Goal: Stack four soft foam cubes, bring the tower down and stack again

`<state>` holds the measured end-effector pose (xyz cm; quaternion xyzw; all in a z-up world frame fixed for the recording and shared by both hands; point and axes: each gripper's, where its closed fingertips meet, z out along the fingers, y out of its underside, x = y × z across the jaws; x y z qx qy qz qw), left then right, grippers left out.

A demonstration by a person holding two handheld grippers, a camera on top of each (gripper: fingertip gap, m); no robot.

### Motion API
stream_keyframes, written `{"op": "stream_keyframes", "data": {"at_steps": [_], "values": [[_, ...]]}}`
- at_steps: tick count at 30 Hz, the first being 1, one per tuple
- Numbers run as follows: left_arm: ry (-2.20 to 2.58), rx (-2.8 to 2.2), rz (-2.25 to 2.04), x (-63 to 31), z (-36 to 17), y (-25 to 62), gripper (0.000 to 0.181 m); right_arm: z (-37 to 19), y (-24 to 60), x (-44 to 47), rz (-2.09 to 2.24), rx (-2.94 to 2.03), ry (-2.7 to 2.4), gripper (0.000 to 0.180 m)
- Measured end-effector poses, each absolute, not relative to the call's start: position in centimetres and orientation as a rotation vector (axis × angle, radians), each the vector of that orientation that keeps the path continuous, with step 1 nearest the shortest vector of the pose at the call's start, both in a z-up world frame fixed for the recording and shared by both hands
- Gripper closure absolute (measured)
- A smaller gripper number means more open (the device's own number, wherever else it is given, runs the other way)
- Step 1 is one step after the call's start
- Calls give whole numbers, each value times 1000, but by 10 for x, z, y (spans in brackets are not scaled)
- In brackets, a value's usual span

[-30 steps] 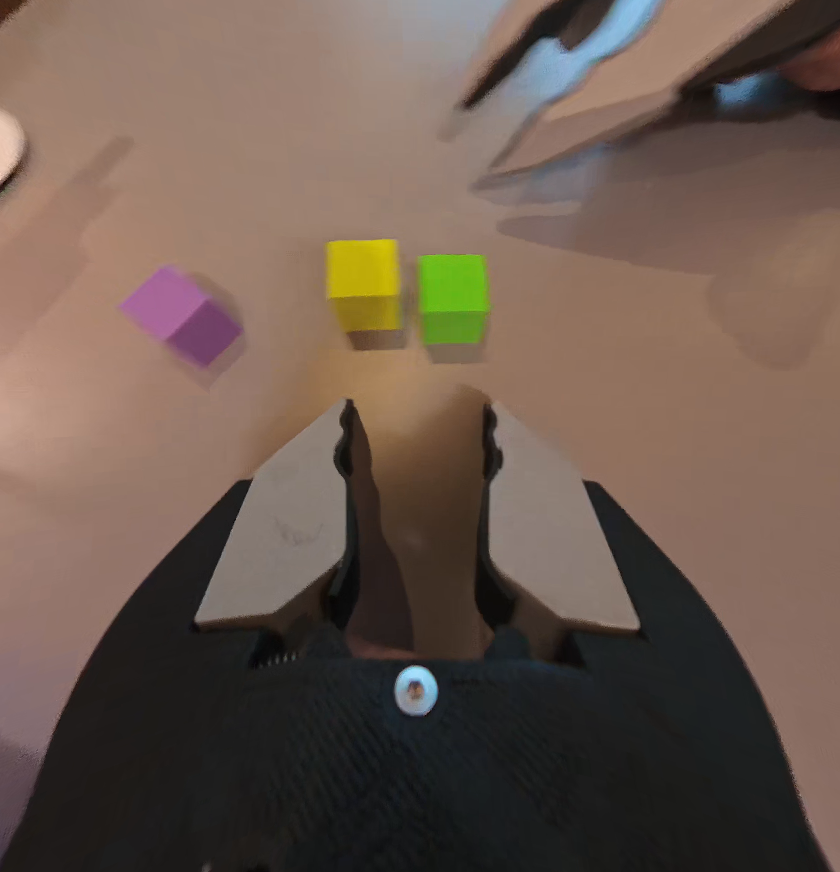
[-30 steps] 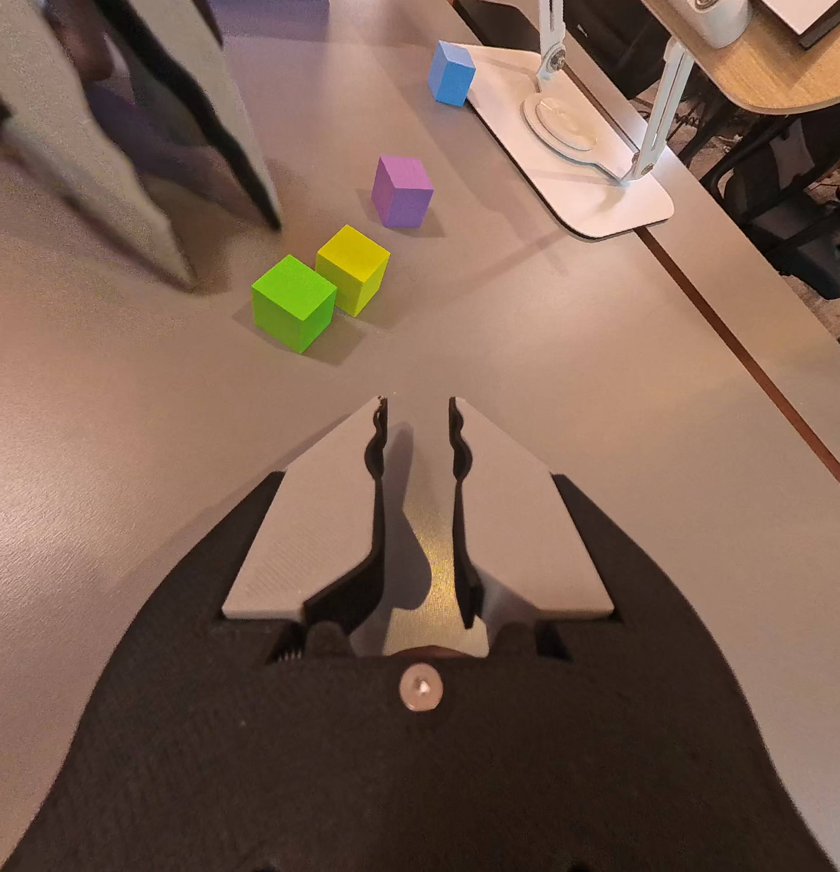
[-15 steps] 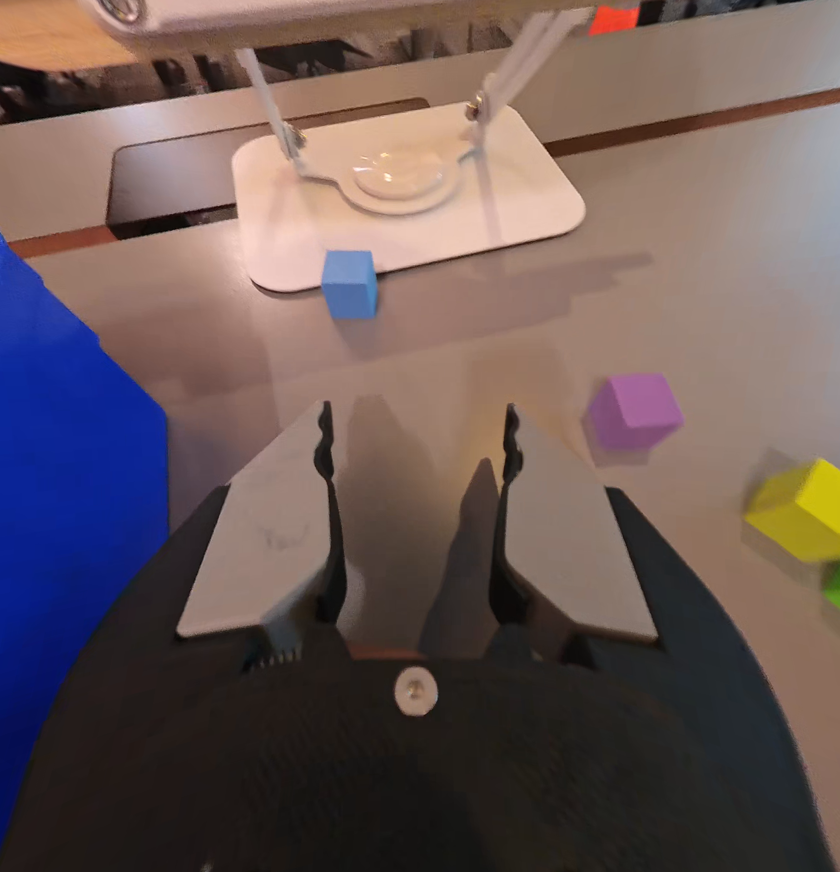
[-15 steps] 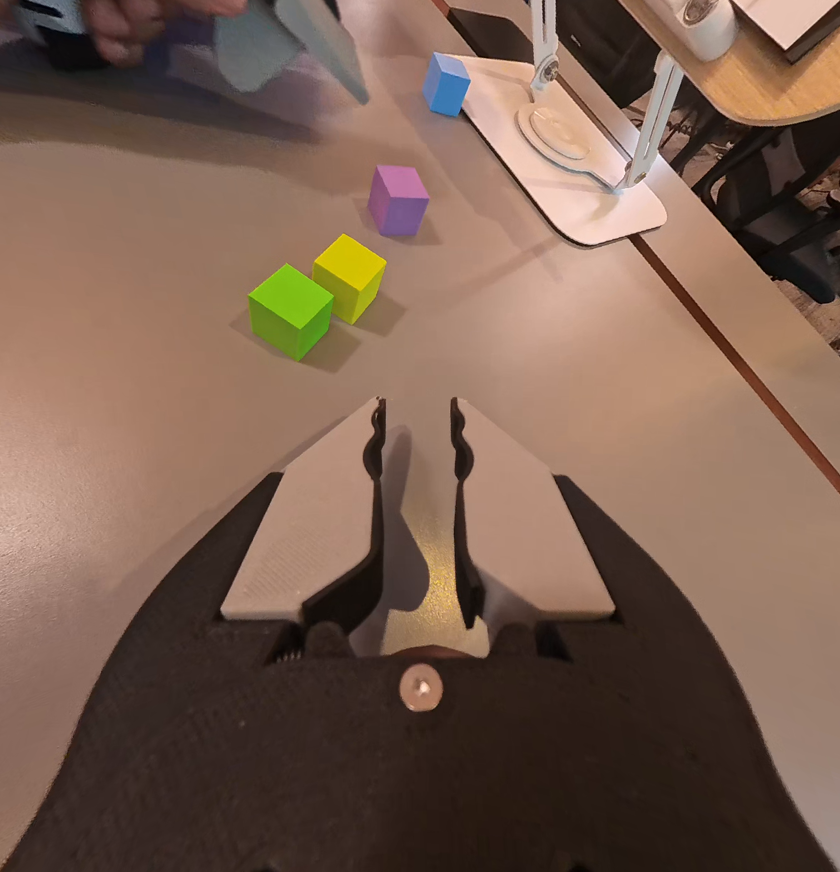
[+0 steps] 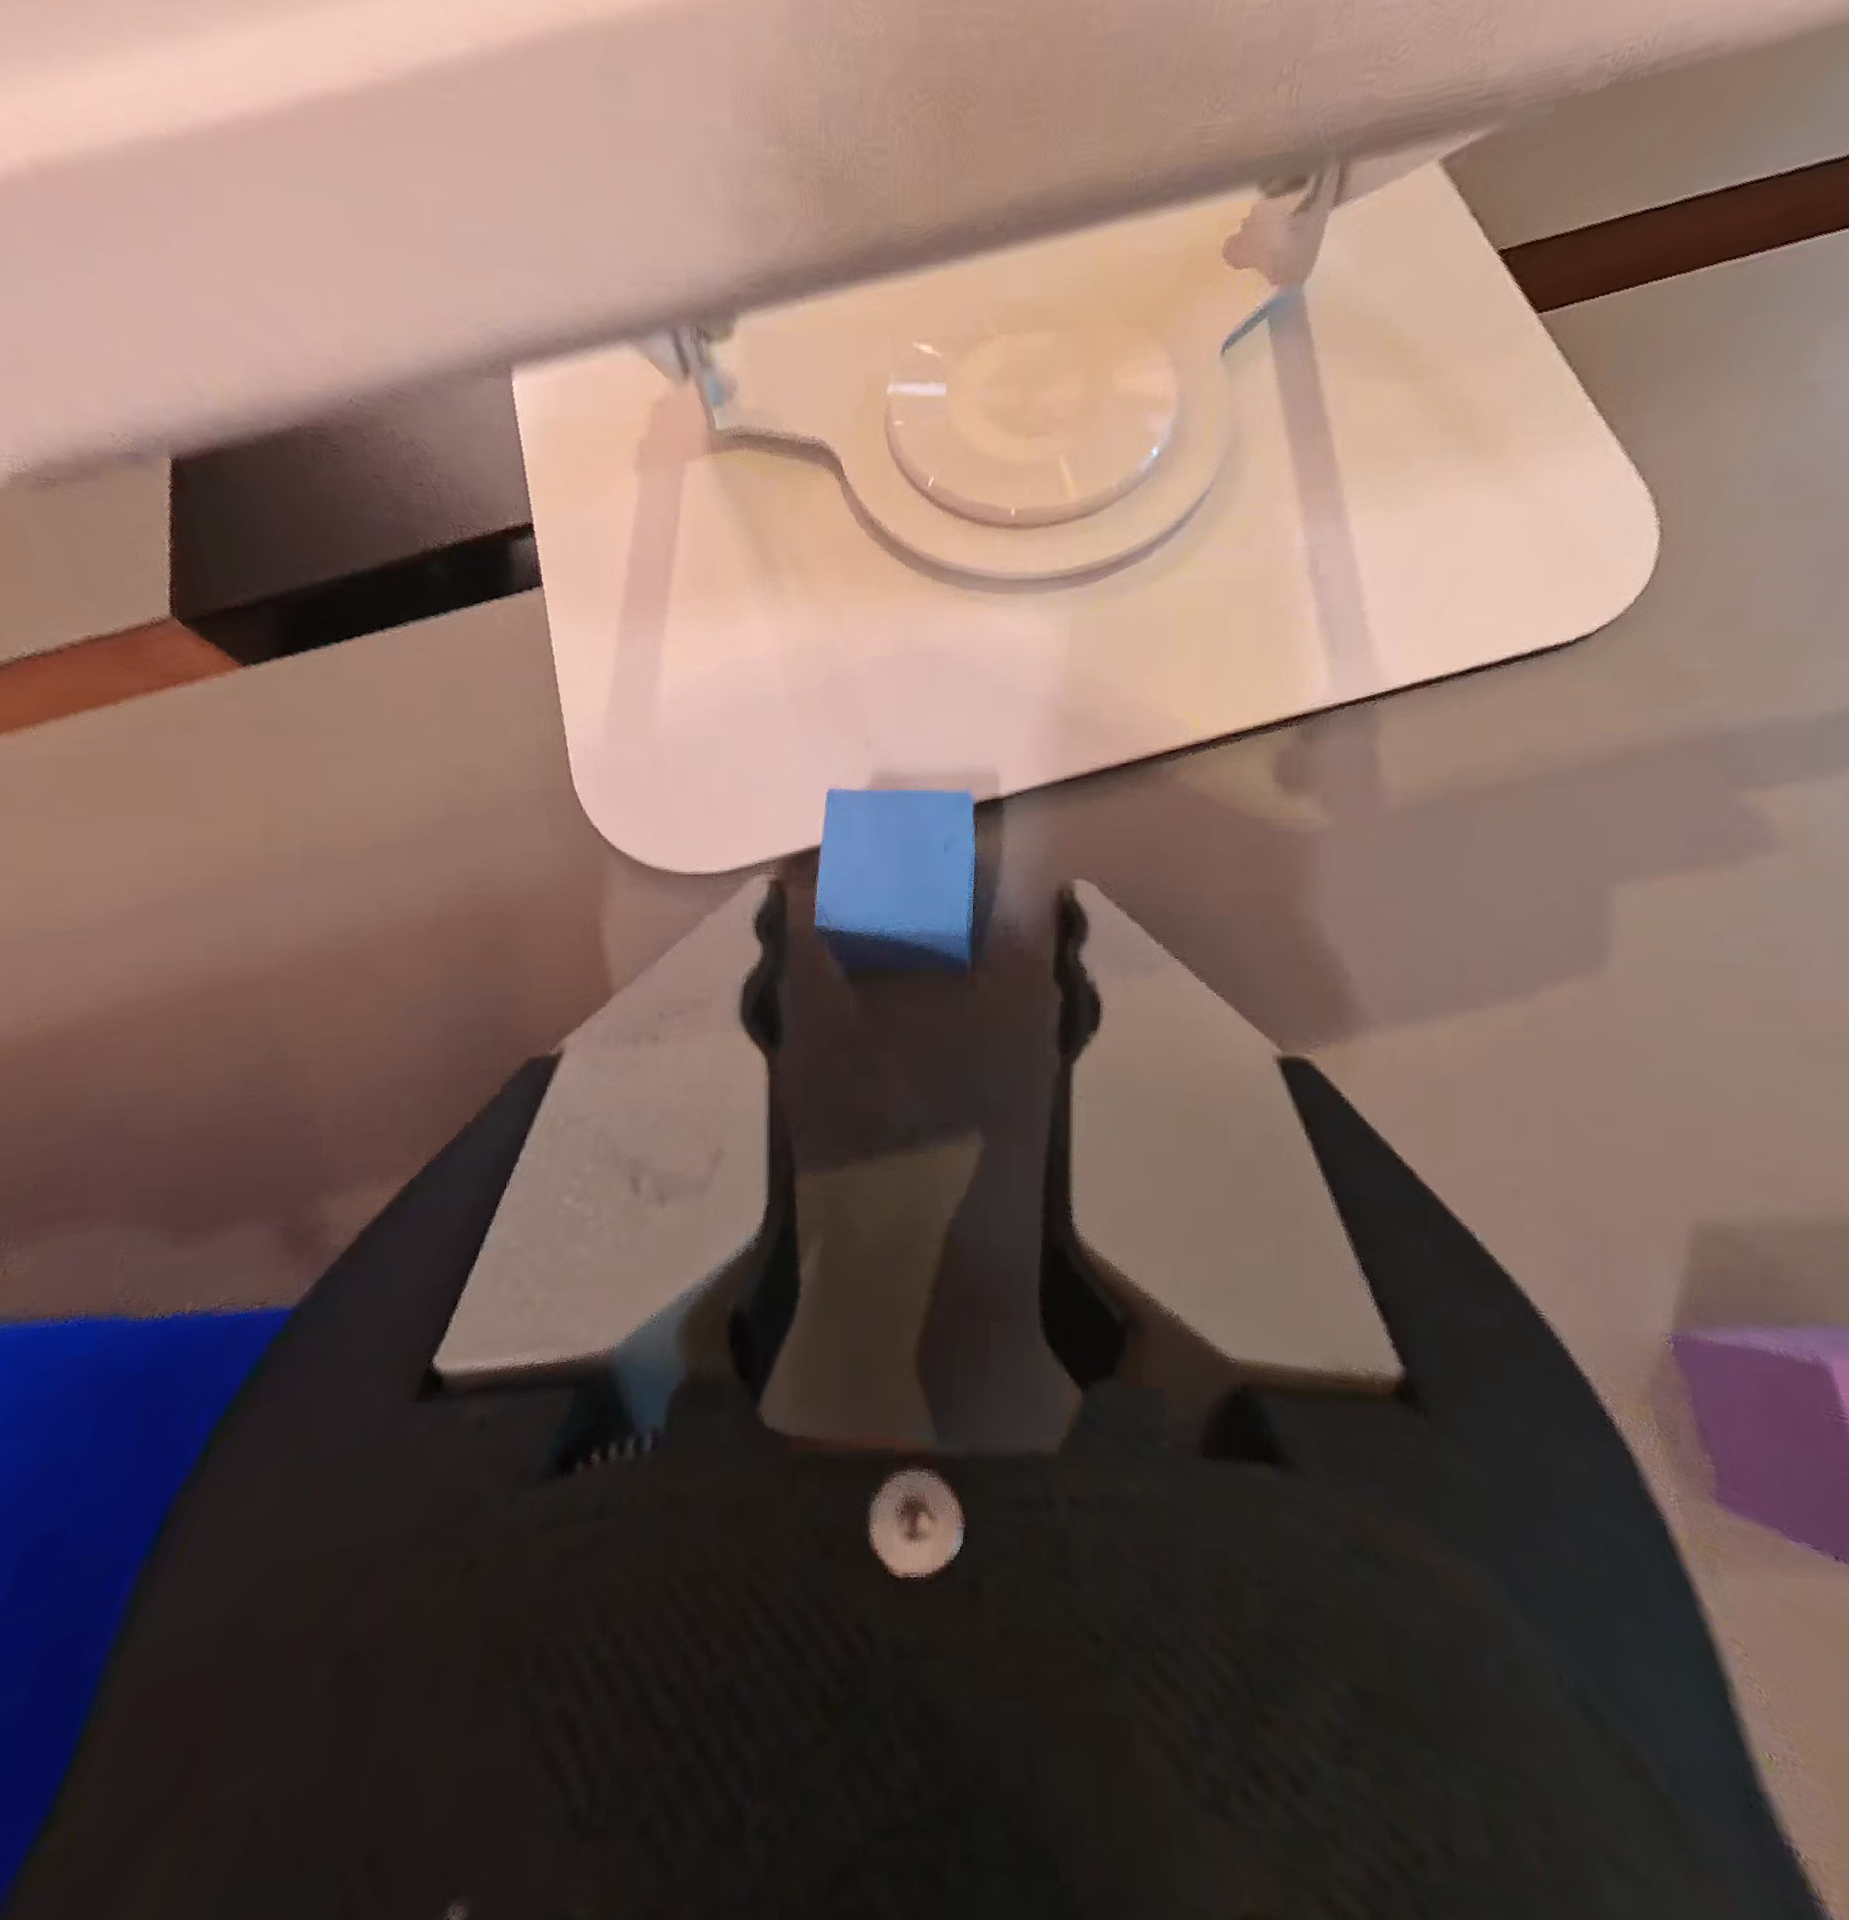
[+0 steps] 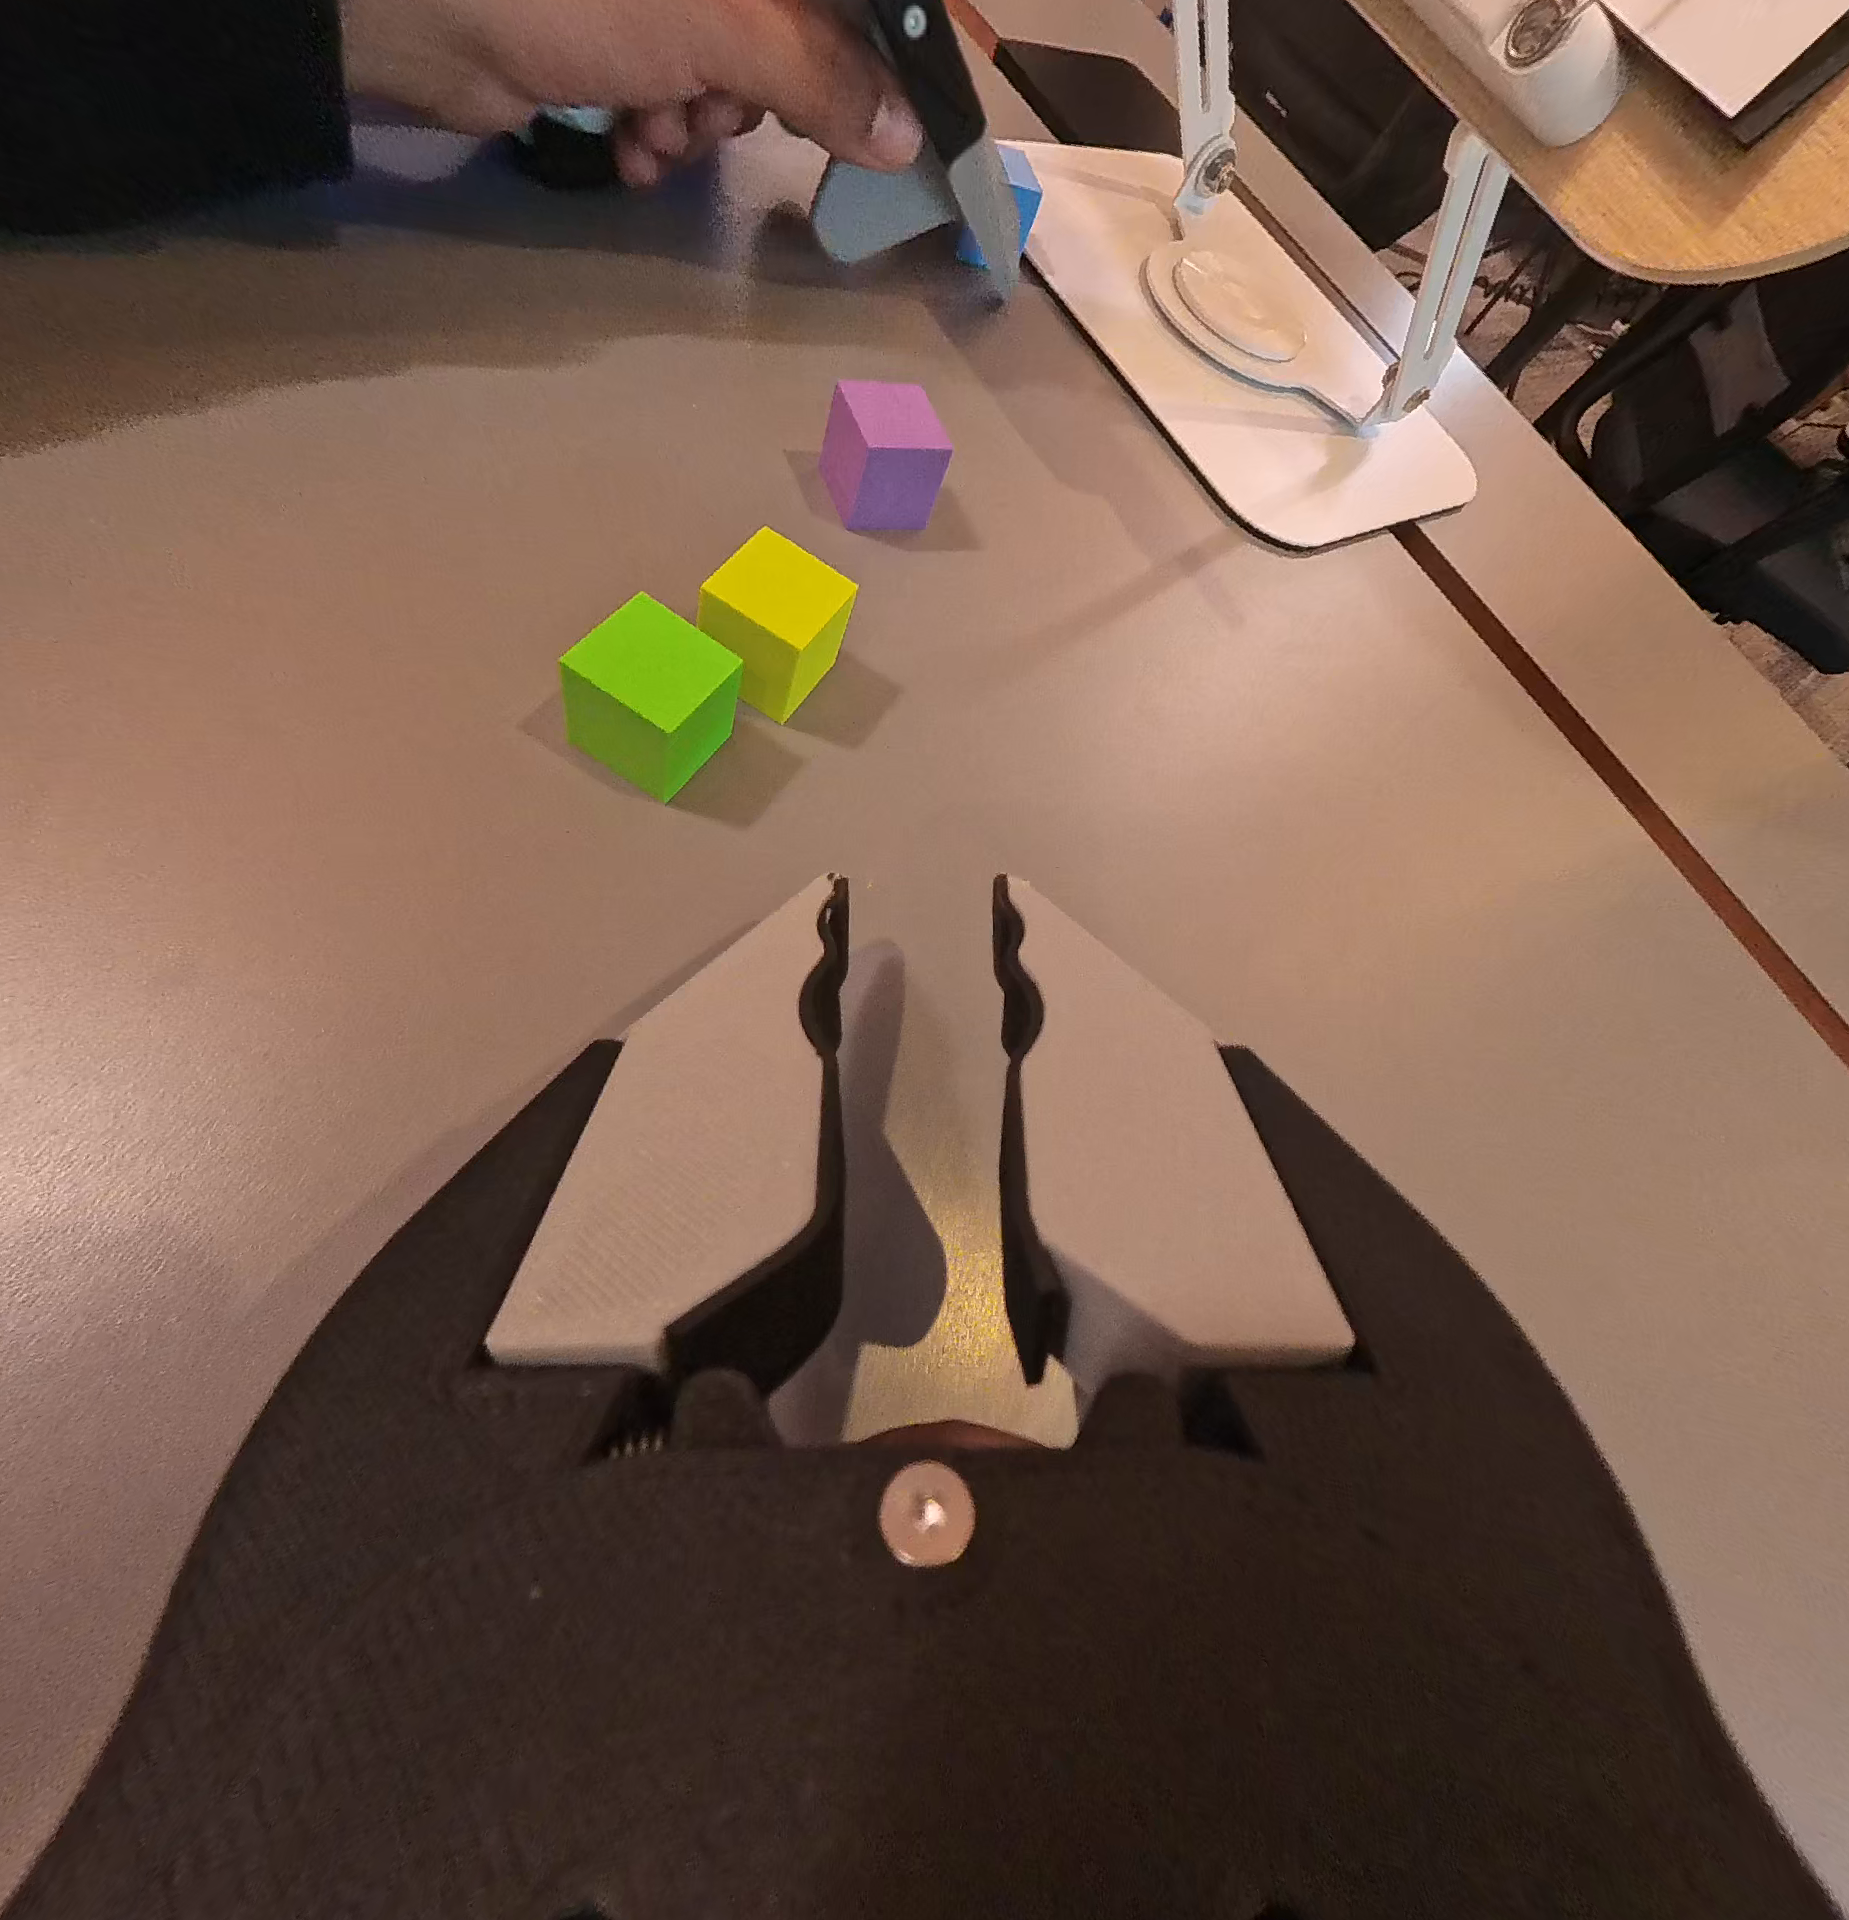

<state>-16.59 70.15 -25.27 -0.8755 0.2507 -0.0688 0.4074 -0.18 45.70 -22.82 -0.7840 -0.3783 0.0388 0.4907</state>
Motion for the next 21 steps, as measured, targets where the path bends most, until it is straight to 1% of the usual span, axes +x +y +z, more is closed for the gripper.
{"op": "stream_keyframes", "data": {"at_steps": [2, 6, 11, 17, 21], "values": [[647, -2199, -143, -164, -253, 705, 153, -228, 458, -2, 95, -1904, -921, 155], [702, -2179, -147, -158, -253, 697, 154, -228, 458, -2, 95, -1903, -922, 155], [751, -2177, -230, -155, -253, 664, 154, -228, 456, -1, 86, -1900, -922, 155], [905, -2129, -312, -146, -253, 597, 155, -223, 456, 6, 63, -1885, -894, 155], [1038, -2097, -454, -141, -254, 547, 155, -222, 459, 11, 77, -1891, -861, 155]]}}
